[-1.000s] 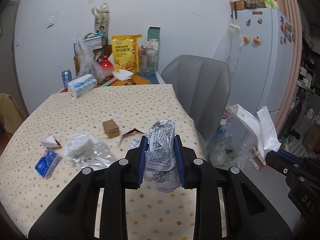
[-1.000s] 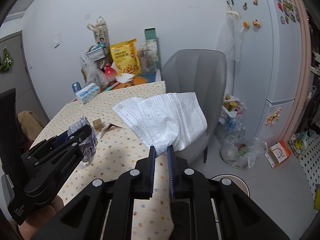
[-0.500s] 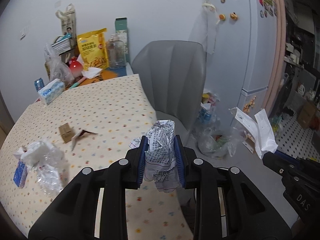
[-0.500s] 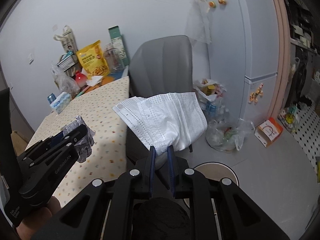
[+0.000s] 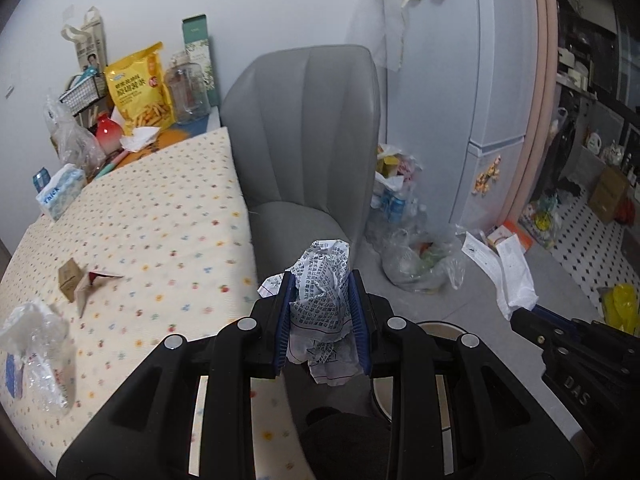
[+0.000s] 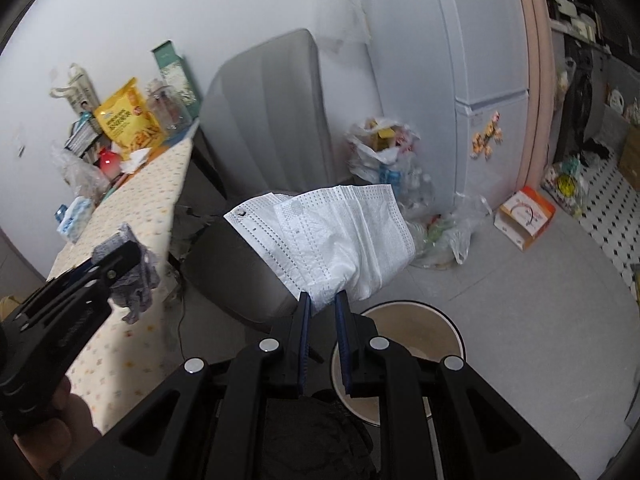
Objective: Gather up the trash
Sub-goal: 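Carry both items to the white bin and open the right tool over it, then open the left tool over the bin to drop the printed paper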
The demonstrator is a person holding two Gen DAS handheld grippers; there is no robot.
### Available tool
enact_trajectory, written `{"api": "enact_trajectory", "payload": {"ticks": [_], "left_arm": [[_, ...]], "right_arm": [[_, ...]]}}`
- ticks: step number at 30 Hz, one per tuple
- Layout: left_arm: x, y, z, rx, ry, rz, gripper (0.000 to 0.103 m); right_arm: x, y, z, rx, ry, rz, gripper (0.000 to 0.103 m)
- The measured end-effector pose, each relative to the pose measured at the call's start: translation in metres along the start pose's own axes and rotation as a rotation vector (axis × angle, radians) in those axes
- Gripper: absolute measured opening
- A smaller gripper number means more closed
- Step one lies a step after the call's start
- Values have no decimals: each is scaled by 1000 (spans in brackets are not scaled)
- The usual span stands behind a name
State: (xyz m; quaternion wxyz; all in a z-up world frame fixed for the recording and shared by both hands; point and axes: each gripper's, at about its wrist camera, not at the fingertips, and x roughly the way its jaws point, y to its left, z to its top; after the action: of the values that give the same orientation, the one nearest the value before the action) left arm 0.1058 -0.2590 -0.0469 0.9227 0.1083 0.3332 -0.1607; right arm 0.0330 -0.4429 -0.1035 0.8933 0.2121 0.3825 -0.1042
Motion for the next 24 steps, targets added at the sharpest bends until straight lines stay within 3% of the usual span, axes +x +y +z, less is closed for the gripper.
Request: {"api": "enact_trajectory", "payload": {"ticks": [2, 3, 4, 5, 10, 18, 24], "left_arm": [[5, -6, 1, 11, 7, -1, 27], [7, -9, 1, 16, 10, -2, 27], [9, -12, 2, 20, 13, -4, 27], [11, -15, 2, 26, 17, -6, 27], [21, -33, 3, 48, 40, -28, 27], [27, -71, 3, 108, 64, -96, 27], [31, -103, 2, 142, 83, -148, 27]], "right_arm": [[10, -6, 0, 12, 18, -2, 18], [13, -9, 1, 20, 22, -7, 25], [12, -12, 0, 27, 14, -16, 44], [11, -14, 0, 26, 3, -24, 48], [3, -25, 0, 36, -13, -43, 50], [-22, -59, -4, 97, -41, -74, 60], [-47, -91, -8, 133, -74, -142, 64]]}}
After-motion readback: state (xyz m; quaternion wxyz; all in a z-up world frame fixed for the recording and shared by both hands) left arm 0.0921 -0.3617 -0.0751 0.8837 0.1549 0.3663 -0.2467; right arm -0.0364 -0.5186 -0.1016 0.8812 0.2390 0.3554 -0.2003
